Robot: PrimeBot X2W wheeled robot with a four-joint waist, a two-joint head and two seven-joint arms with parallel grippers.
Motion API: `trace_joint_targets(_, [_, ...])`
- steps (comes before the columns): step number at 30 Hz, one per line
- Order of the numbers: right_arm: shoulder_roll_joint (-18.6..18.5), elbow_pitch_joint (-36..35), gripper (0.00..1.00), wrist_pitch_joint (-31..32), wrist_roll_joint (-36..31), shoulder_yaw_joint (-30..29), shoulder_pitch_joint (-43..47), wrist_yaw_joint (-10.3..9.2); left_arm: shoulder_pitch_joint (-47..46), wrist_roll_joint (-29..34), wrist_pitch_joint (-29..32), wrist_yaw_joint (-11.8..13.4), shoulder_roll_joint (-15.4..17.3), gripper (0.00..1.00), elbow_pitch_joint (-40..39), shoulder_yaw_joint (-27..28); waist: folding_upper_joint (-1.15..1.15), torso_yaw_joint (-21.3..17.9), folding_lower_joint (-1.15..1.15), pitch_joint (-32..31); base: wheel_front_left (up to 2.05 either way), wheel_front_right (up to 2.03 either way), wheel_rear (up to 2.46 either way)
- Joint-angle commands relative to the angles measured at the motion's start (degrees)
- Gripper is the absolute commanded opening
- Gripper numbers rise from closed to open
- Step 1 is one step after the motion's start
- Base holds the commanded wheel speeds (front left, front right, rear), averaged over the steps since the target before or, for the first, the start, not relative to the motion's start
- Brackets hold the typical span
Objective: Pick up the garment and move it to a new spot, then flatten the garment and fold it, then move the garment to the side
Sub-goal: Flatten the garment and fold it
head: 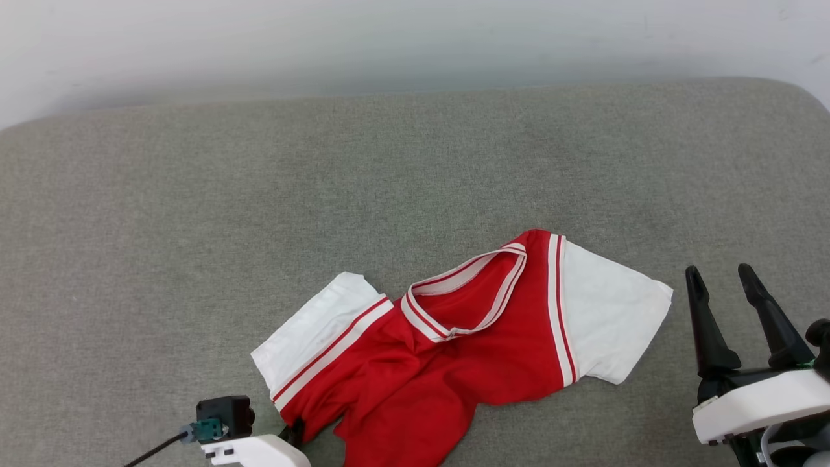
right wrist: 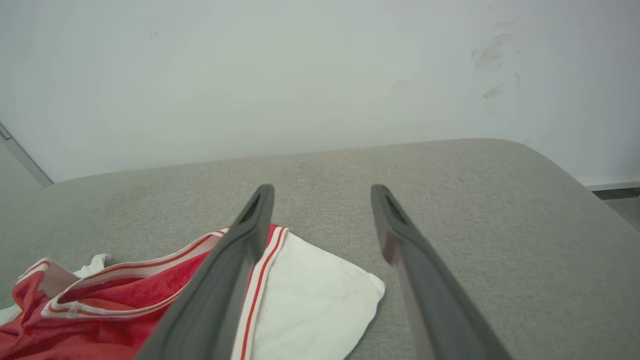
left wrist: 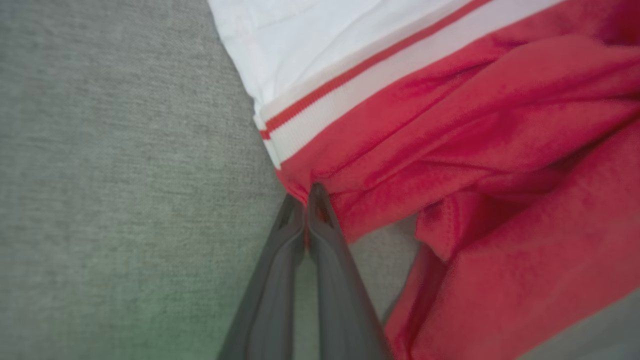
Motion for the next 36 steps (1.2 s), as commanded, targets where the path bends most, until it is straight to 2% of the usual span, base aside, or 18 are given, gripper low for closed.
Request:
trace_joint_targets(1, [-0.32, 0.18, 1.0, 0.25, 0.24, -0.22, 0.72, -0.02, 1.33, -0.23, 0.03, -0.4, -0.81, 0.17, 1.36, -0.87, 0.0, 0.09, 0.0, -0.42, 0.0, 0.0, 0.0])
trace_joint_targets(2, [-0.39, 0.27, 1.0, 0.36, 0.27, -0.34, 0.74, -0.02, 0.68, 0.23, -0.83, -0.52, -0.87, 0.55, 1.5, -0.78, 0.0, 0.16, 0.0, -0.76, 0.0, 0.0, 0.0])
trace_joint_targets(3, [-0.45, 0.35, 1.0, 0.39, 0.26, -0.47, 0.95, -0.02, -0.18, 1.0, -2.23, -0.79, -0.82, 1.0, 1.44, -0.52, 0.0, 0.25, 0.0, -1.19, 0.0, 0.0, 0.0])
trace_joint_targets(11, [-0.49, 0.7, 1.0, 2.33, 0.11, -0.7, 2.6, -0.02, -4.17, 7.53, -12.64, -0.1, 1.09, 1.0, -1.16, 1.46, 0.0, 0.15, 0.0, -5.08, 0.0, 0.0, 0.0])
trace_joint_targets(15, [-0.06, 0.07, 1.0, 2.92, 0.04, -1.13, 3.0, -0.02, -6.48, 9.78, -13.21, -0.62, 2.89, 1.0, -3.17, 1.12, 0.0, 0.36, 0.0, -5.53, 0.0, 0.0, 0.0])
trace_joint_targets(16, [0.1, -0.55, 1.0, 2.94, -0.1, -1.12, 2.71, -0.02, -9.28, 10.42, -11.44, -2.0, 4.27, 1.0, -3.61, 0.53, 0.0, 0.34, 0.0, -5.0, 0.0, 0.0, 0.0])
trace_joint_targets(20, [0.02, -2.18, 1.0, 2.77, -0.46, -0.6, 1.14, -0.02, -16.5, 10.45, -5.15, -6.62, 6.39, 1.0, -3.0, -1.52, 0.0, -0.14, 0.0, -3.06, 0.0, 0.0, 0.0])
trace_joint_targets(23, [-0.06, -3.14, 1.0, 2.53, -0.43, -0.04, -0.04, -0.02, -22.66, 9.73, 0.83, -11.29, 7.85, 1.0, -0.81, -3.33, 0.0, -1.02, 0.0, -1.0, 0.0, 0.0, 0.0])
trace_joint_targets(28, [-0.2, -3.64, 1.0, 1.76, -0.07, 1.02, -1.82, -0.02, -30.19, 6.37, 10.62, -17.96, 8.34, 1.0, 5.17, -5.69, 0.0, -2.77, 0.0, 2.17, 0.0, 0.0, 0.0])
trace_joint_targets(32, [0.17, -3.31, 1.0, 0.94, 0.13, 1.66, -2.63, -0.02, -33.82, 3.72, 18.37, -21.74, 8.34, 1.0, 10.27, -7.6, 0.0, -4.27, 0.0, 4.4, 0.0, 0.0, 0.0])
trace_joint_targets(36, [0.48, -2.76, 1.0, -0.06, 0.42, 1.83, -3.29, -0.02, -35.45, 2.09, 24.93, -23.81, 8.26, 1.0, 13.96, -9.73, 0.0, -5.15, 0.0, 6.12, 0.0, 0.0, 0.0])
